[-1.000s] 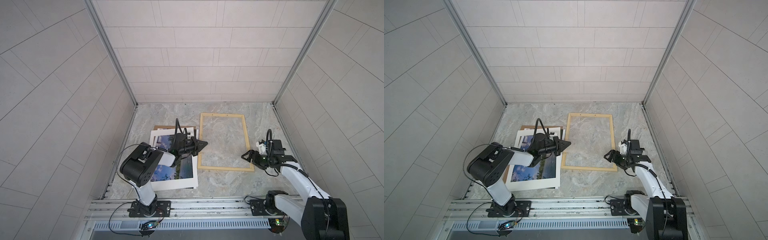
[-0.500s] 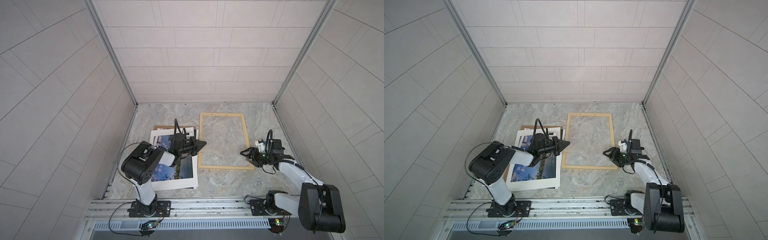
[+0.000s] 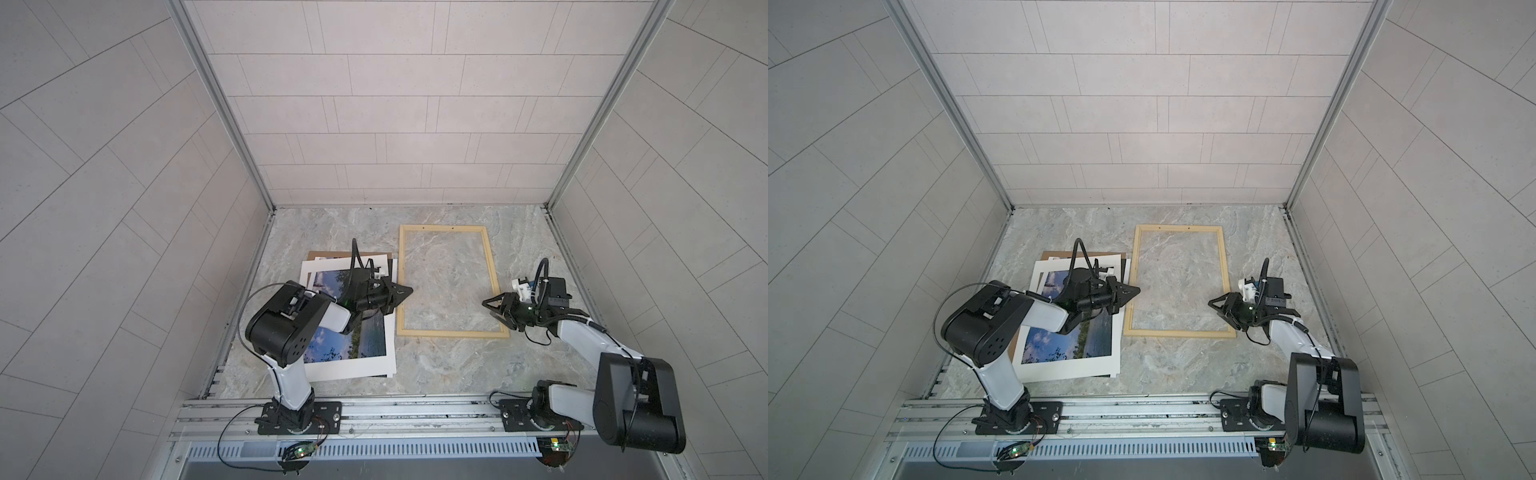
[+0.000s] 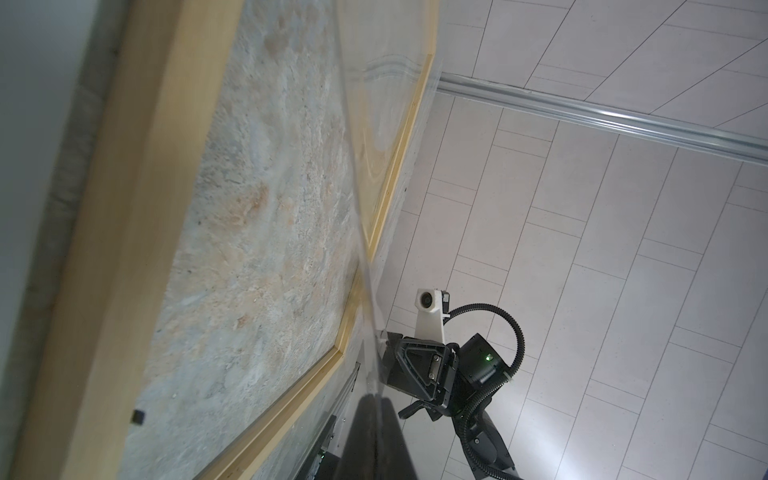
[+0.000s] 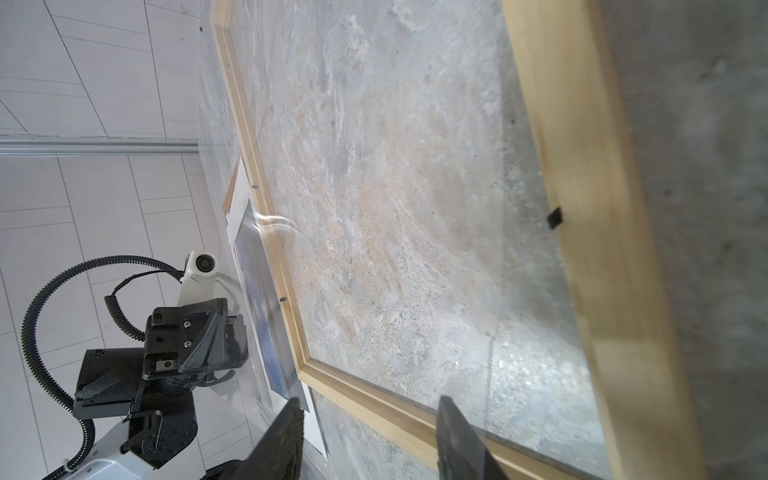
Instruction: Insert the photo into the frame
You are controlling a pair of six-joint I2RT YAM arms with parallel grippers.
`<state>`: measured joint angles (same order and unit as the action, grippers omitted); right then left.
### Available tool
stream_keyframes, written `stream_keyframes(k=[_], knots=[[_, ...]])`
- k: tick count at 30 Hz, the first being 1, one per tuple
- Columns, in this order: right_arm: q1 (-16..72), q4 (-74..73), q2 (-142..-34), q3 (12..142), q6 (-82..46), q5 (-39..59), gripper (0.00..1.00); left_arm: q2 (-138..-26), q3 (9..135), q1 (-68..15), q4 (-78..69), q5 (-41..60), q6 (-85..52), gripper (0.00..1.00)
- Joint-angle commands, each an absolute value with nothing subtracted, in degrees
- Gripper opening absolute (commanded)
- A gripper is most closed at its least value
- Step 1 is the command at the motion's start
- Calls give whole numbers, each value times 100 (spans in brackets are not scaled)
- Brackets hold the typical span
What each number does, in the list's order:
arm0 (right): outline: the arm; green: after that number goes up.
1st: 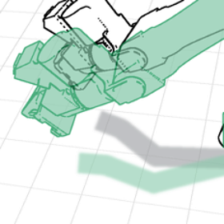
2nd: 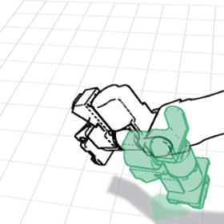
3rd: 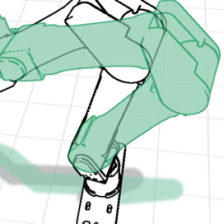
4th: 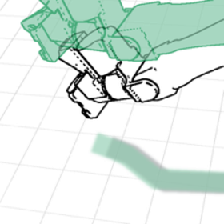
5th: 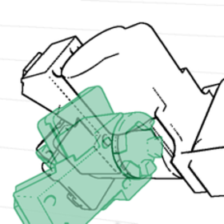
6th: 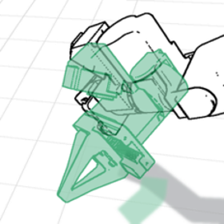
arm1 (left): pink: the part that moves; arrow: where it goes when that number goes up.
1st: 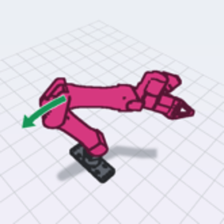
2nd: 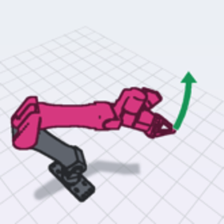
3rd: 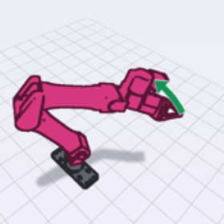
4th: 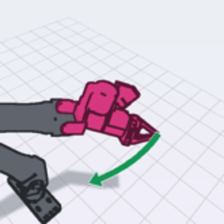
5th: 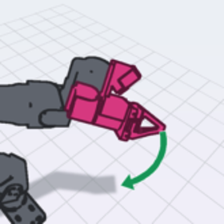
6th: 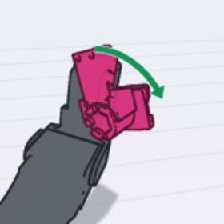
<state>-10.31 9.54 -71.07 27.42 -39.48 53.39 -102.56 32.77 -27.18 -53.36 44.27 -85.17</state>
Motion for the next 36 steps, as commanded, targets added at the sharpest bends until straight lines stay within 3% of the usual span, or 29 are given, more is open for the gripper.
stream_keyframes(k=[1,3,11,14,17,27,36], knots=[[-1029,675,-7242,2900,-3917,5528,48,-10310,3458,-2769,-4937,4531,-7954,0],[-1033,608,-7329,2904,-3862,5595,45,-10333,3463,-2769,-4840,4535,-7874,0],[-1011,548,-7306,2926,-3739,5572,16,-10368,3459,-2838,-4766,4536,-7647,0],[-954,557,-7124,2944,-3627,5496,13,-10230,3537,-2915,-4256,4399,-7329,0],[-780,885,-6900,3067,-3293,5151,0,-10107,3701,-3025,-3705,4258,-6951,0],[-444,1734,-5914,3432,-2910,4558,0,-8939,4333,-3394,-832,3179,-4912,0],[-369,1155,-4548,3515,-3439,4143,0,-7991,4891,-3926,72,2217,-3991,0]])
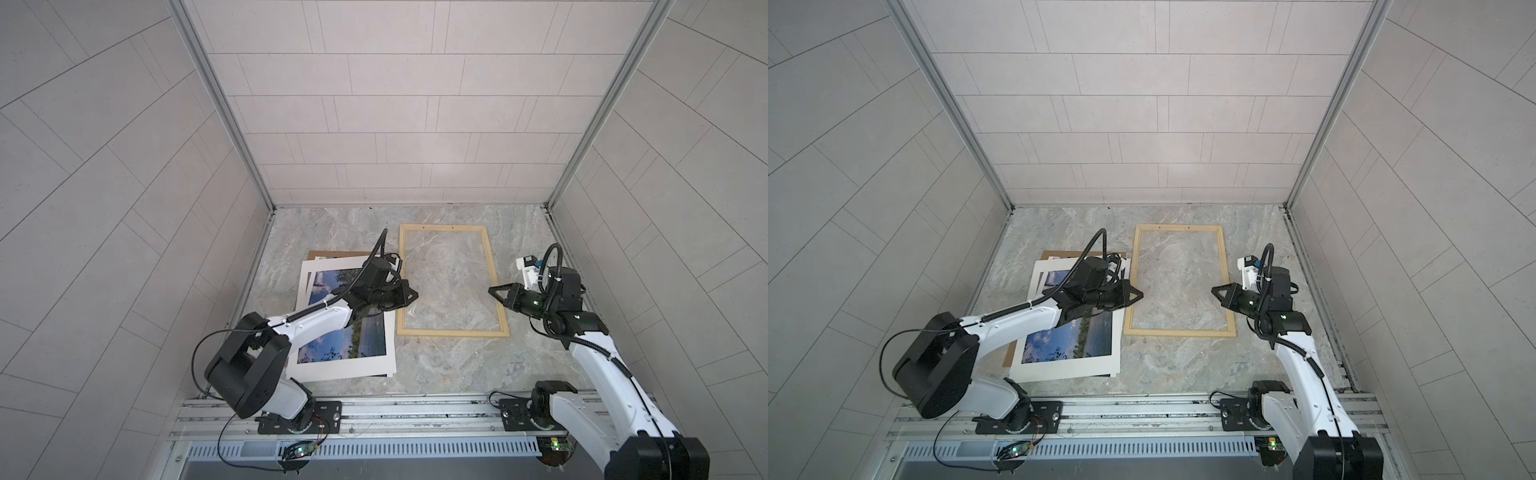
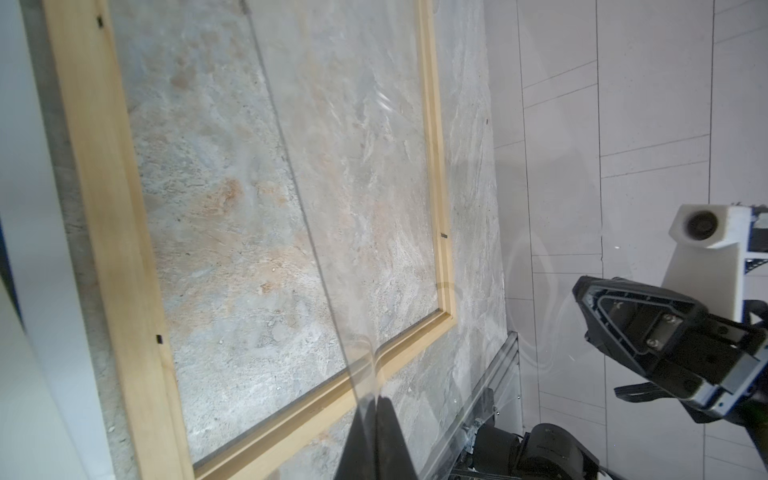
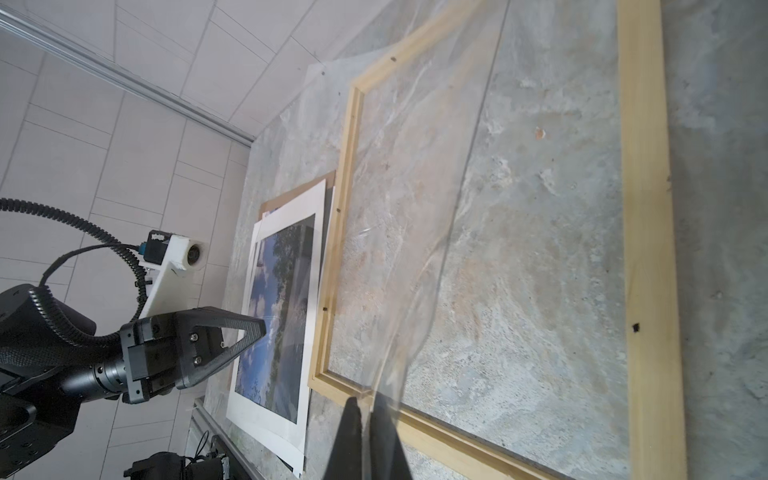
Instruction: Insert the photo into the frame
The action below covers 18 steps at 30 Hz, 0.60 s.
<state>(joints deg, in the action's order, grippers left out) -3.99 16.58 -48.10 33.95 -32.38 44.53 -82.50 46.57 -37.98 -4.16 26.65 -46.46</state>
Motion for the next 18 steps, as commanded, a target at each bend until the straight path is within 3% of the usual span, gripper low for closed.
stream_keyframes(k=[1,13,18], knots=[[-374,1020,-4473,3515,-3515,4048,0,-7961,4940,-3940,87,2135,-3941,0],[-363,381,-5177,3581,-3447,3441,0,-9147,5271,-3854,-947,2076,-4005,0],[-378,237,-5599,3419,-3540,3327,0,-9681,5285,-3667,-1341,2557,-4350,0]])
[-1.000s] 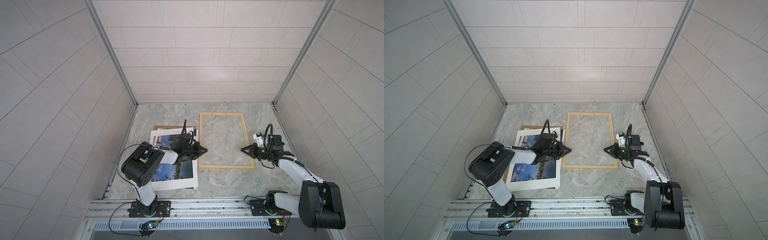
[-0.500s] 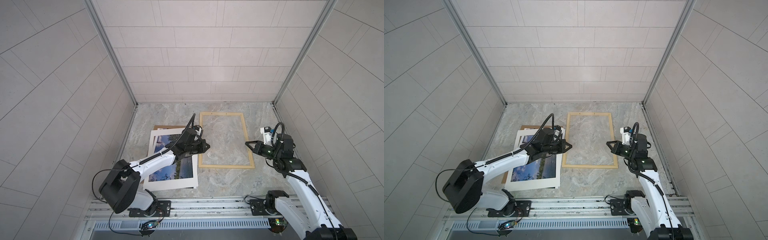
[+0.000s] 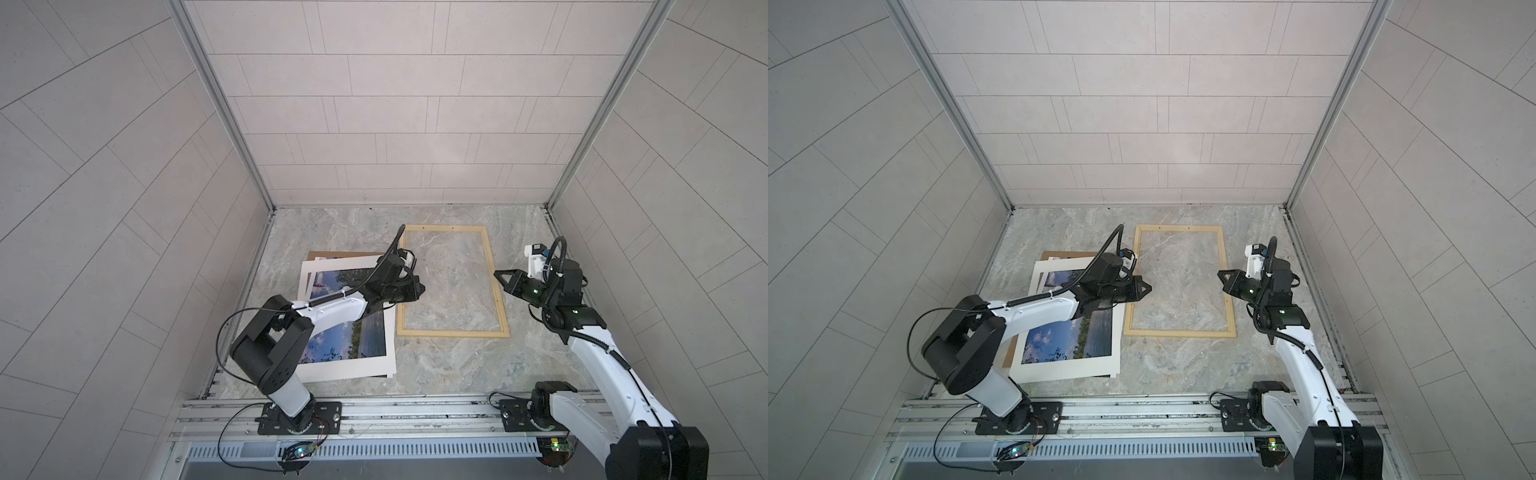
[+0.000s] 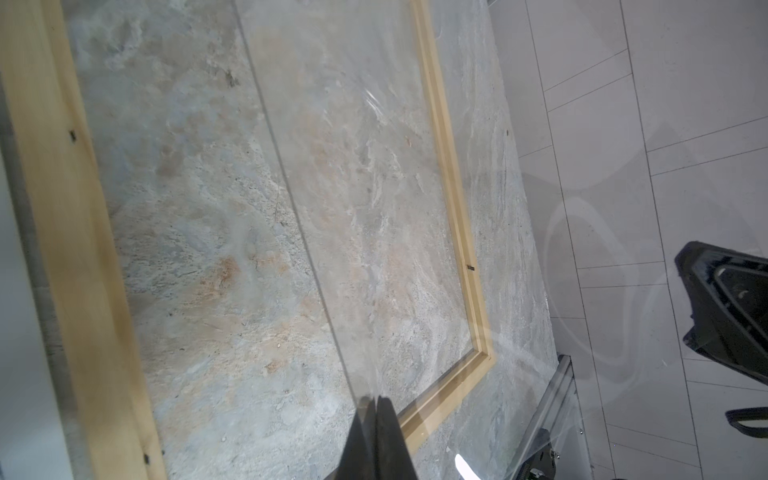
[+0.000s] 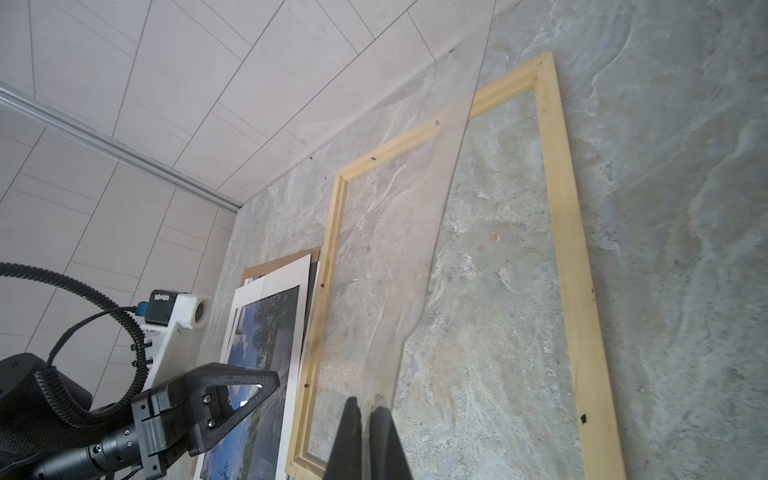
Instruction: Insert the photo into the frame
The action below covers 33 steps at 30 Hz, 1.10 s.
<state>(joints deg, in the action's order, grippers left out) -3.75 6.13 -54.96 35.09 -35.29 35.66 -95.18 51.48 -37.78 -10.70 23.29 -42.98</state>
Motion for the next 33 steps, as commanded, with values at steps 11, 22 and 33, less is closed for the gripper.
stream_keyframes(k=[11,22,33], knots=[[-402,664,-5915,3237,-3411,3599,0,-9953,4838,-3657,-1790,2802,-4800,0],[-406,877,-5959,3054,-3328,3778,0,-9996,4450,-3662,-2144,2854,-4998,0],[-409,989,-5789,2885,-3294,3838,0,-10164,4293,-3646,-2365,2900,-5122,0]])
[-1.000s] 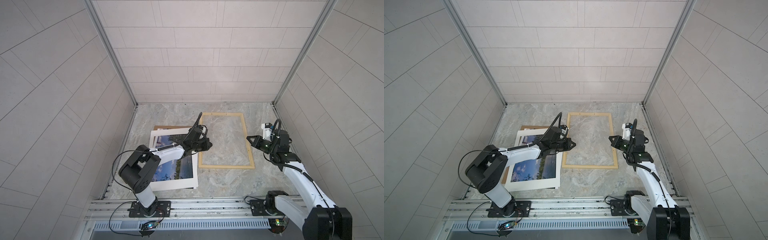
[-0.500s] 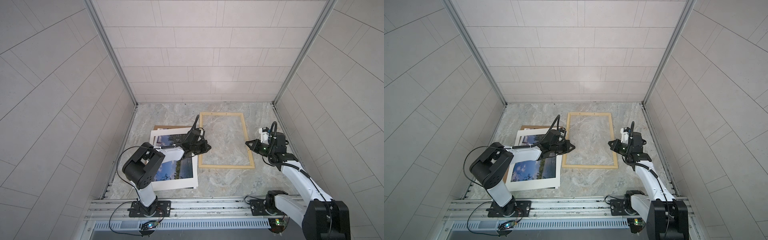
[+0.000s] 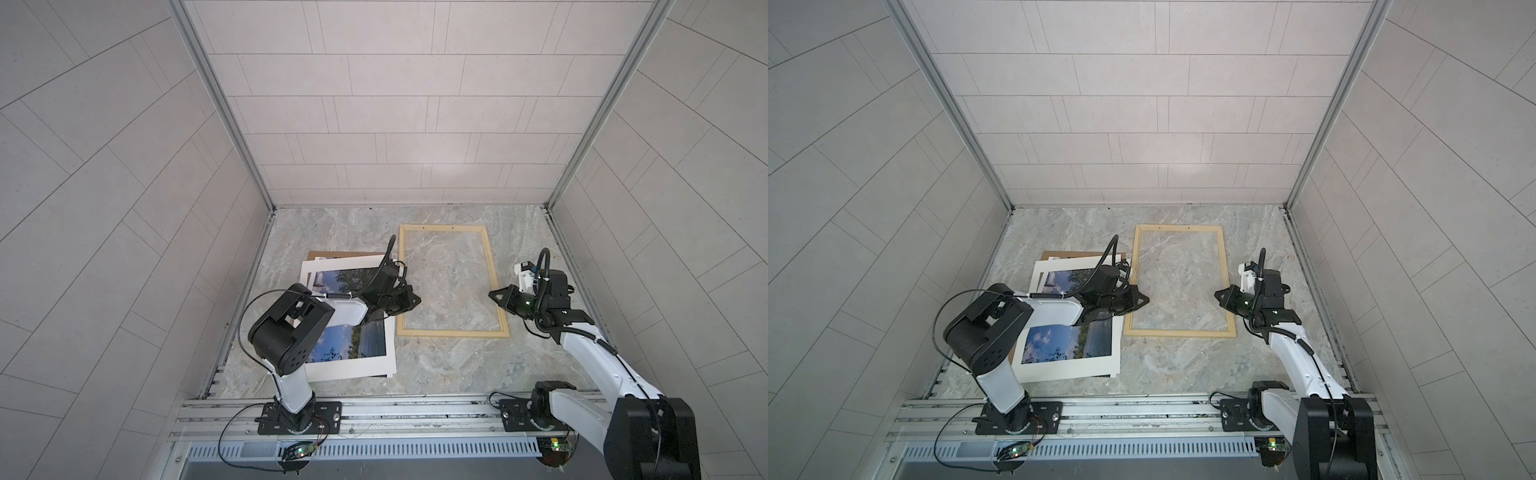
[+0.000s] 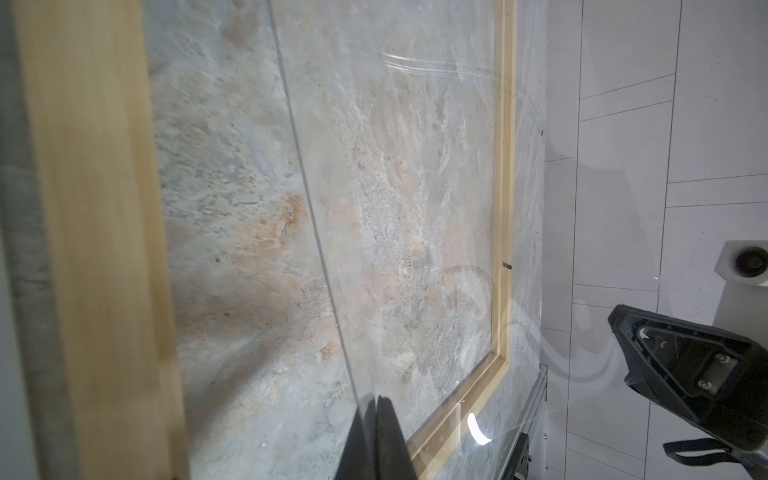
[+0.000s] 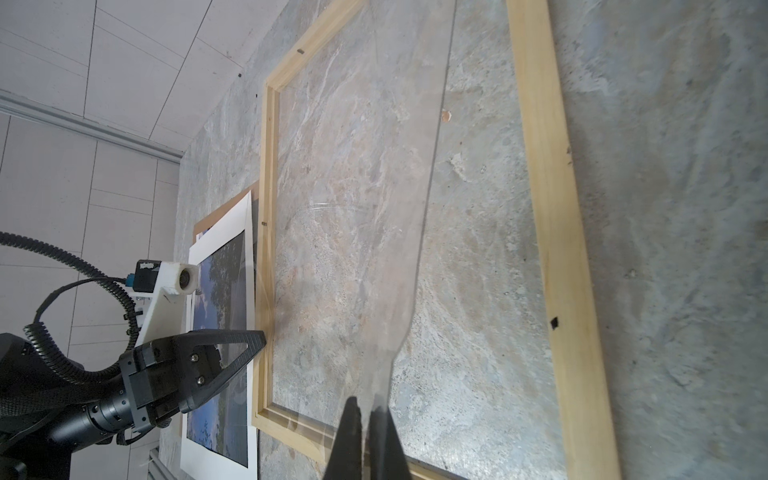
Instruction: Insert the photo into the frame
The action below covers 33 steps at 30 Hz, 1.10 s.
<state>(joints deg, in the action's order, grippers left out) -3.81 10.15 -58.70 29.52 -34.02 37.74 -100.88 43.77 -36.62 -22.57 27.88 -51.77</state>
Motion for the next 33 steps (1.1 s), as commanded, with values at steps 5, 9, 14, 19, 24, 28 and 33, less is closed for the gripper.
stream_keyframes(k=[5,9,14,19,24,28,33], knots=[[-398,960,-5774,2785,-3313,3891,0,-10180,4265,-3626,-2390,2892,-5115,0],[-403,1028,-5734,2760,-3275,3898,0,-10177,4252,-3605,-2365,2892,-5098,0],[-398,1113,-5688,2767,-3221,3911,0,-10152,4208,-3609,-2316,2865,-5076,0],[-397,1137,-5731,2769,-3195,3946,0,-10134,4166,-3609,-2318,2847,-5072,0],[-399,1215,-5723,2727,-3136,3914,0,-10125,4131,-3617,-2253,2782,-5002,0],[-403,1261,-5739,2691,-3090,3919,0,-10099,4101,-3612,-2155,2700,-4933,0],[-397,1335,-5674,2691,-3083,3931,0,-10064,4028,-3613,-2145,2691,-4913,0]])
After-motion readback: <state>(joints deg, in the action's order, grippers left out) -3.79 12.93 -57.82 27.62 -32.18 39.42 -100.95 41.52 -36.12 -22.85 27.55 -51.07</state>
